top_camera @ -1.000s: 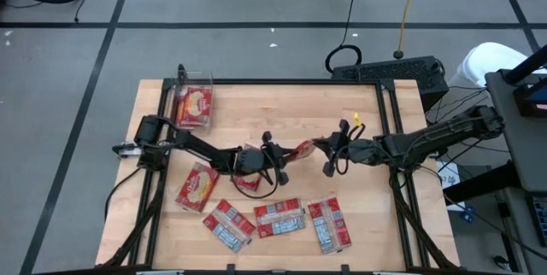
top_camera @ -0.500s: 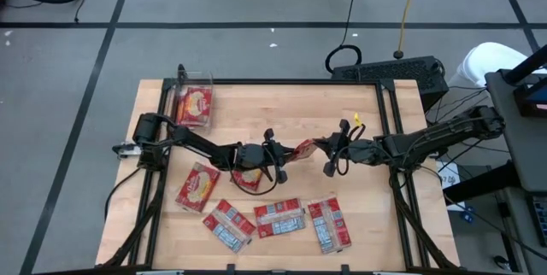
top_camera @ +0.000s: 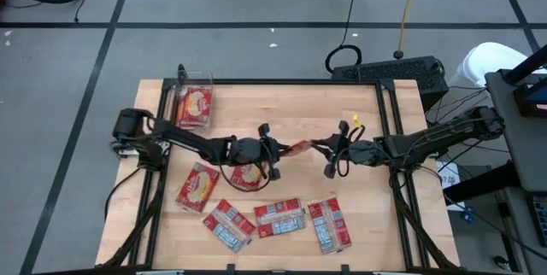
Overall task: Sort popcorn bags into baskets
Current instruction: Put the red popcorn bag into the transparent bin
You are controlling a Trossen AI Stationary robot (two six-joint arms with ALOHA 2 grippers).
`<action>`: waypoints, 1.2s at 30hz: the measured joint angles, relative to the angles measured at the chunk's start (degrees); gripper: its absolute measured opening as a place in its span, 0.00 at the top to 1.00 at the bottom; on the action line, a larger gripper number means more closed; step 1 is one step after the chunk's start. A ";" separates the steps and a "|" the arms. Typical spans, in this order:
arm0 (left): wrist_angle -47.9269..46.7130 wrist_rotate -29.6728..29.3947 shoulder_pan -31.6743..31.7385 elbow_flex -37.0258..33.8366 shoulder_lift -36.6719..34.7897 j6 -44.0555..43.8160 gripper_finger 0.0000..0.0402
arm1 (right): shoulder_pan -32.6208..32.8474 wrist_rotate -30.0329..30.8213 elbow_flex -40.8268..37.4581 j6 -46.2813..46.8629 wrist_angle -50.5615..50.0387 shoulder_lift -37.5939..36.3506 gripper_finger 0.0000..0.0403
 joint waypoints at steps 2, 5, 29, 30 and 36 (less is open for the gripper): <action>-5.22 0.04 0.55 -0.03 -1.61 1.35 0.96 | 0.02 -1.20 0.00 1.29 -1.13 -0.02 0.80; -12.85 1.48 1.59 -0.14 -3.37 2.55 0.96 | -0.02 -2.23 0.00 1.83 -2.96 -0.02 0.69; -34.63 11.74 5.21 4.52 -9.25 6.08 0.96 | -0.40 -0.75 0.08 -8.22 10.60 8.12 0.41; -34.35 11.90 5.42 4.73 -8.99 6.42 0.96 | -0.46 -0.66 0.04 -8.22 10.65 8.68 0.41; -35.14 12.10 5.71 4.76 -8.92 8.08 0.95 | -0.37 -0.87 0.02 -8.72 17.75 14.92 0.41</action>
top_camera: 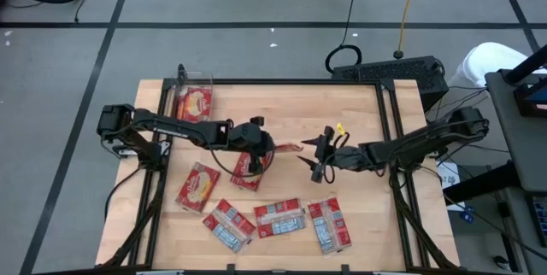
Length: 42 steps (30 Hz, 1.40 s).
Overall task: Sort popcorn bags into baskets
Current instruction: Put the red popcorn bag into the transparent bin
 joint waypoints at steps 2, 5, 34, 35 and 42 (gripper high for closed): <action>0.28 1.26 0.00 0.00 0.00 0.76 0.95 | 0.00 0.06 -0.04 -0.58 2.89 2.29 0.41; 0.17 2.13 0.00 0.00 -0.01 1.48 0.96 | -0.50 0.12 -0.02 -2.70 8.86 5.54 0.41; 0.35 -2.04 -1.09 -0.07 0.01 -3.01 0.89 | -6.19 -10.19 0.00 -3.29 16.18 12.19 0.96; 0.39 -3.73 -1.43 -0.07 0.01 -3.86 0.85 | -6.42 -10.18 0.00 -3.15 16.11 12.19 0.96; -0.27 -28.04 -5.39 -0.07 -0.60 -12.14 0.50 | -7.91 -6.90 0.00 -0.80 15.79 11.98 0.99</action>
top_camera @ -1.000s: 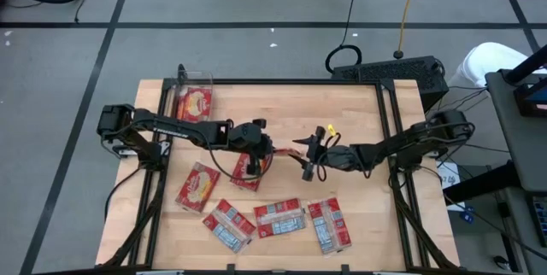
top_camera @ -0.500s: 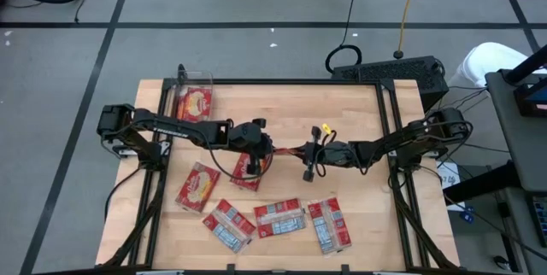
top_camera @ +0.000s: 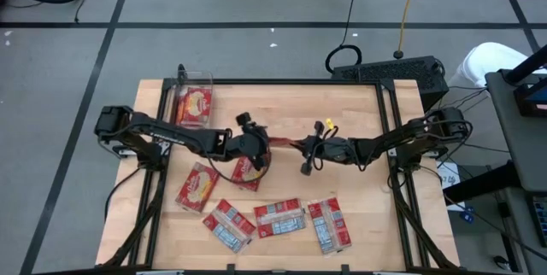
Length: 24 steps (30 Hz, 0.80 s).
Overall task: Sort popcorn bags into baskets
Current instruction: Put the red popcorn bag into the transparent bin
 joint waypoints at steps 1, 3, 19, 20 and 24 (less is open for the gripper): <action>-0.32 -3.46 -0.69 0.00 -0.51 -0.71 0.46 | -0.13 1.12 0.00 0.85 -0.28 -0.34 0.99; -1.90 -8.89 -2.26 -0.02 -2.02 -1.77 0.41 | -0.41 3.24 0.00 2.56 -0.46 -1.23 0.99; 0.17 -20.39 -12.62 -0.04 0.83 -12.54 0.47 | -1.11 11.68 -0.02 14.39 15.24 -6.88 0.99; 0.62 -20.46 -12.65 -0.04 0.85 -15.82 0.47 | -0.90 11.71 -0.02 13.35 16.52 -6.87 0.99; 3.97 -20.93 -12.53 0.03 1.31 -27.03 0.51 | -0.59 11.59 -0.02 9.69 23.37 -6.87 0.99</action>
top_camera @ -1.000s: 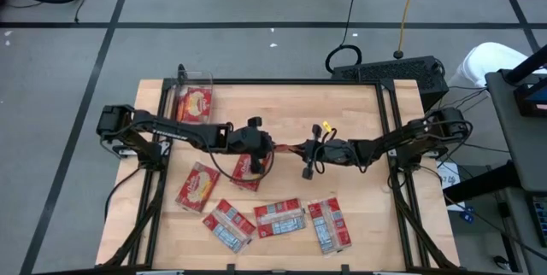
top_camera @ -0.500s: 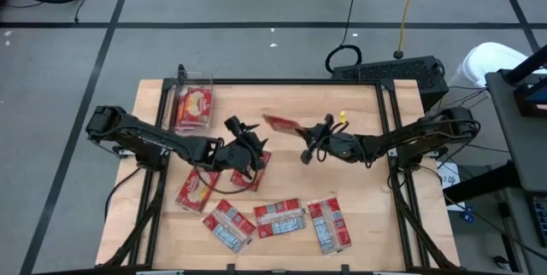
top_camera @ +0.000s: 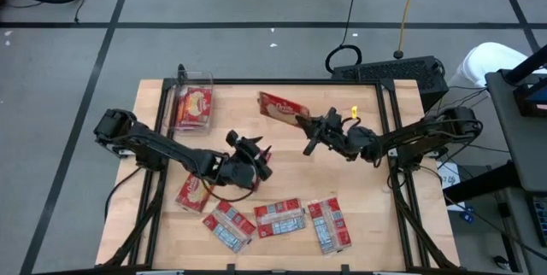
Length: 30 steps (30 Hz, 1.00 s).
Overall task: Sort popcorn bags into baskets
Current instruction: Put the red popcorn bag into the transparent bin
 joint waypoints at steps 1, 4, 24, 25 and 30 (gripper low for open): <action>1.52 0.03 -0.12 -0.10 0.06 -0.36 0.52 | 0.00 -0.02 0.00 -0.82 1.68 0.00 0.99; 9.98 0.81 0.28 -0.28 0.03 2.62 0.55 | -0.04 0.05 0.00 -4.66 5.59 0.02 0.99; 69.88 41.72 17.04 -16.89 0.48 11.50 0.62 | -2.42 -9.02 0.00 -16.32 22.97 0.02 0.99; 71.12 42.60 17.17 -16.89 0.48 12.11 0.62 | -2.40 -9.46 0.00 -15.93 23.26 0.02 0.99; 74.71 44.06 19.06 -16.82 0.44 13.04 0.62 | -2.37 -11.05 0.01 -15.52 26.80 1.44 1.00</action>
